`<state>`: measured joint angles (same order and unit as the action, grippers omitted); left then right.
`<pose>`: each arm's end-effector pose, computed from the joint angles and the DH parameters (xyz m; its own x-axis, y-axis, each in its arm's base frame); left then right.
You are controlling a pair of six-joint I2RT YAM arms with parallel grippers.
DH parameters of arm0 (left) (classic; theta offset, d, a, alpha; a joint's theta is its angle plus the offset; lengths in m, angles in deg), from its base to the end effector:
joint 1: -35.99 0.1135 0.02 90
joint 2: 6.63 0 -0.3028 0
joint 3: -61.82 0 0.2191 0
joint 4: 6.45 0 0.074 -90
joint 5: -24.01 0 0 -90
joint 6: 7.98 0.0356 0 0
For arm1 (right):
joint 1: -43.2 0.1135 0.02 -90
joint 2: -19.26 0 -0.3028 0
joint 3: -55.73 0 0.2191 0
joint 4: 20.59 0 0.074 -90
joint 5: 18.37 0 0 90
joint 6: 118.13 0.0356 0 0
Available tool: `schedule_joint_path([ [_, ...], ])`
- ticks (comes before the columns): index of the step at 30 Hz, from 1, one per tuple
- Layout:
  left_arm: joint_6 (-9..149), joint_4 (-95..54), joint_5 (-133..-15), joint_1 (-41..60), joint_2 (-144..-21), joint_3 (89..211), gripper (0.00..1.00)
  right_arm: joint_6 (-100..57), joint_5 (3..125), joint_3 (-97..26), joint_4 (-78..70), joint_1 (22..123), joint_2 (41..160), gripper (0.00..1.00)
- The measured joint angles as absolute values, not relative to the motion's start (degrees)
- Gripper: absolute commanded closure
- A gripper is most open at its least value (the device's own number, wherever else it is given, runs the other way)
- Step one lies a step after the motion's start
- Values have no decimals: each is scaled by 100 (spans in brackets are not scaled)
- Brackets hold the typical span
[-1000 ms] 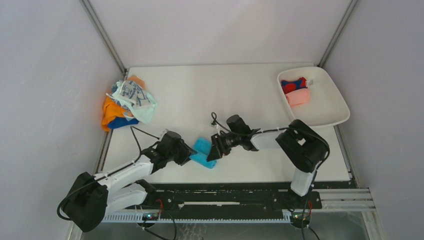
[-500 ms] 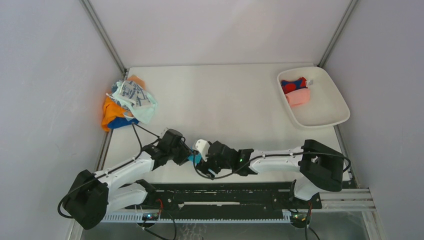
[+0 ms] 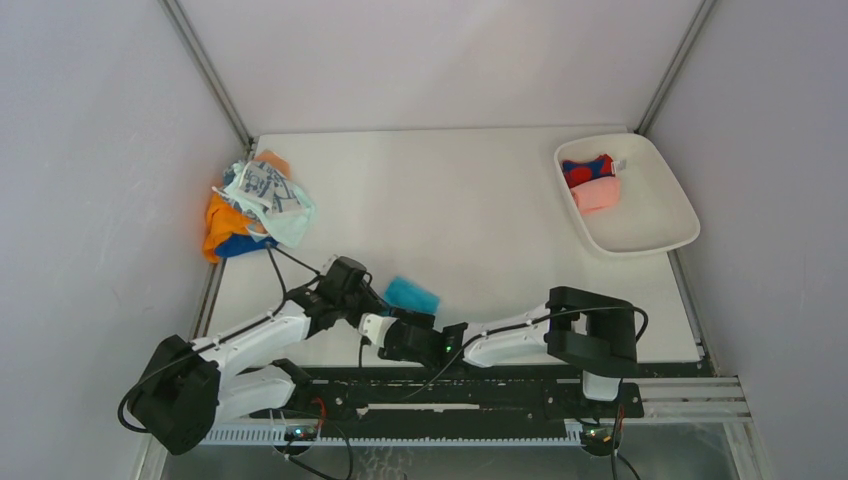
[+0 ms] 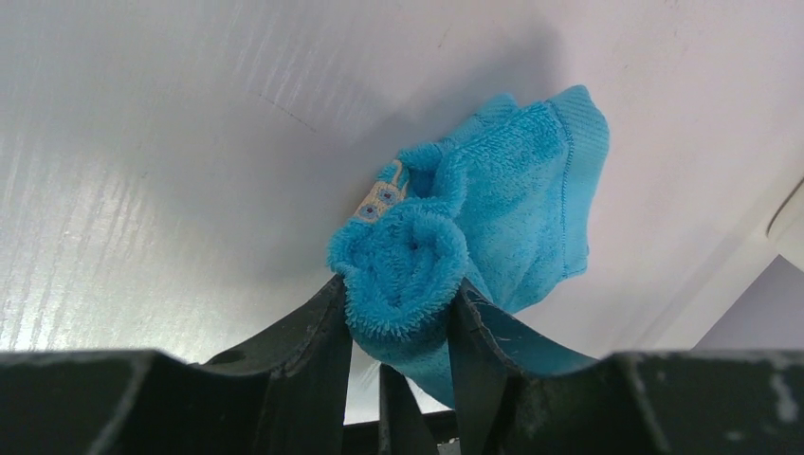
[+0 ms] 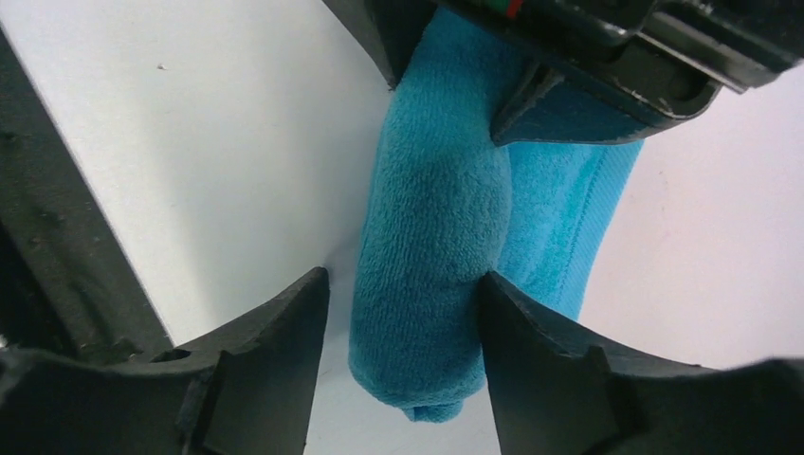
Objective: Roll the towels
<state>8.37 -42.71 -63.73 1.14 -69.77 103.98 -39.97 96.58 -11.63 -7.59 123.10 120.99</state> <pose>0.1215 -0.0829 0.2130 -0.7254 -0.6633 -0.1841 -0.5064 0.6954 -0.5099 0.0734 0.3266 0.2081 0.0466 -0.7993 -0.5992 -0.8511 0.2823 -0.4427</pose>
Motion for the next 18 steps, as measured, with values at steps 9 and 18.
schedule_joint_path([
  [9, 905, -4347, -6353, 114, -6904, 10398, 36, -4071, 9326, -1219, -676, 12033, 12119, 91],
  [18, 885, -4675, -6052, 200, -5538, 10382, 32, -3312, 6572, -1195, -670, 10804, 11802, 93],
])
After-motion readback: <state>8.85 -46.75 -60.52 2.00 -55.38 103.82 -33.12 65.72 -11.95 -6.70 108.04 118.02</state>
